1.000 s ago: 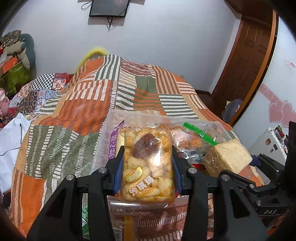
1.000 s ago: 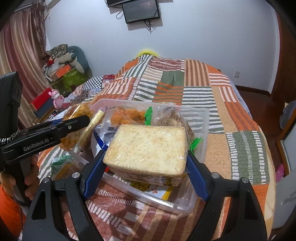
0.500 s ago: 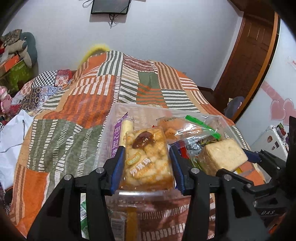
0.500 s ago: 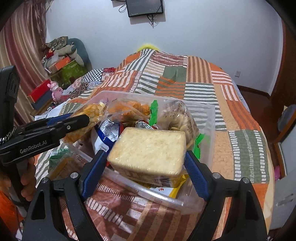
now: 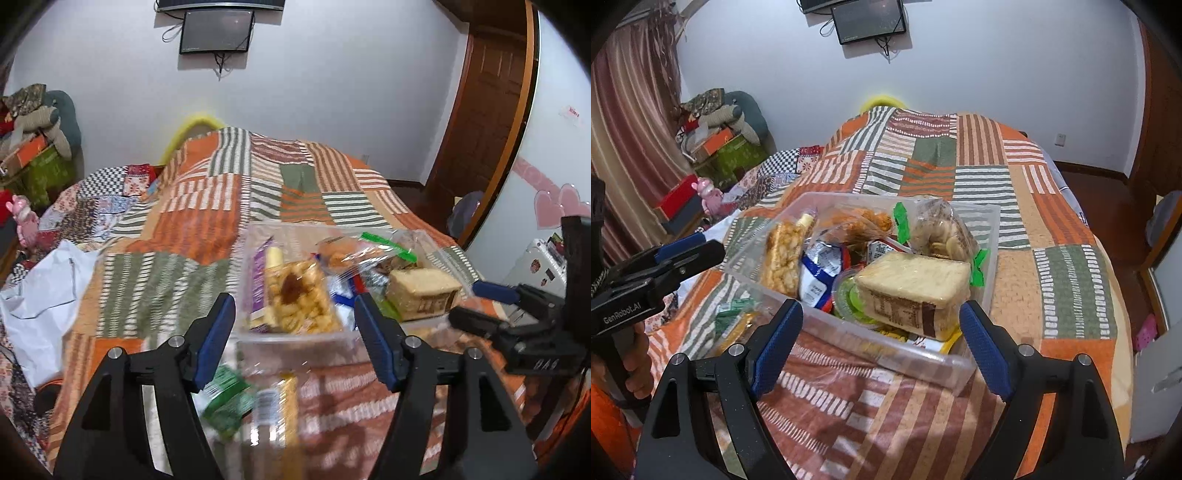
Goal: Organize snacks
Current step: 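Drop the nut cake with the left tool while the right drops the sponge cake, then grasp the green packet with the left tool while the right grasps the gold biscuit stick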
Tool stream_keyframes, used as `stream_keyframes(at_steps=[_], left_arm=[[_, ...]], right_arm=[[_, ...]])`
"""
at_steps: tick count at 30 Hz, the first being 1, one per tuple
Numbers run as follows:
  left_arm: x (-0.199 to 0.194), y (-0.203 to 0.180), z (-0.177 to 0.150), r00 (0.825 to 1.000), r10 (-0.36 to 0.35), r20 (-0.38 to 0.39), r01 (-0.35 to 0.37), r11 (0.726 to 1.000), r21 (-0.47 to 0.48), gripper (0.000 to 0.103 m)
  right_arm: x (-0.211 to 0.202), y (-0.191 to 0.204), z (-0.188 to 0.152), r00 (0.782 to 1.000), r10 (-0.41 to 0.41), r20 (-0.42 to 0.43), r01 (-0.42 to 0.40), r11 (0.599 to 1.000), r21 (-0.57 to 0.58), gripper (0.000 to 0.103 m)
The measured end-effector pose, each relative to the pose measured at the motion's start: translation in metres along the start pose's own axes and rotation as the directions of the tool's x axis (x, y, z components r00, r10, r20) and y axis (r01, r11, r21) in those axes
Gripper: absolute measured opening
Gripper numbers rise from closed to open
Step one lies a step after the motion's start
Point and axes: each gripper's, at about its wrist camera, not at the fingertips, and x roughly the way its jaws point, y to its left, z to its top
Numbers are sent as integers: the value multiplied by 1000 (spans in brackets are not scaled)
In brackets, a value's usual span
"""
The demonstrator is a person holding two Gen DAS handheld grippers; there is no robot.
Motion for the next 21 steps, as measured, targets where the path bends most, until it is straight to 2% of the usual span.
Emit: stream_keyframes(at_steps=[4, 11, 14, 21], left_arm=[[-11, 16, -12, 999, 45, -13, -45, 999, 1, 67], [-6, 47, -46, 992, 74, -100, -77, 997, -25, 67], [1, 55, -67, 986, 83, -146, -87, 996, -18, 67], [-3, 72, -96, 983, 65, -171, -73, 997, -40, 67]], right_arm=[[-7, 9, -4, 1000, 10, 5, -10, 1000, -12, 85], [-2, 32, -15, 998, 54, -29, -55, 998, -33, 85], [9, 46, -19, 995, 80, -65, -83, 995, -47, 85], [41, 83, -29, 979, 131, -157, -143, 988, -65, 85]])
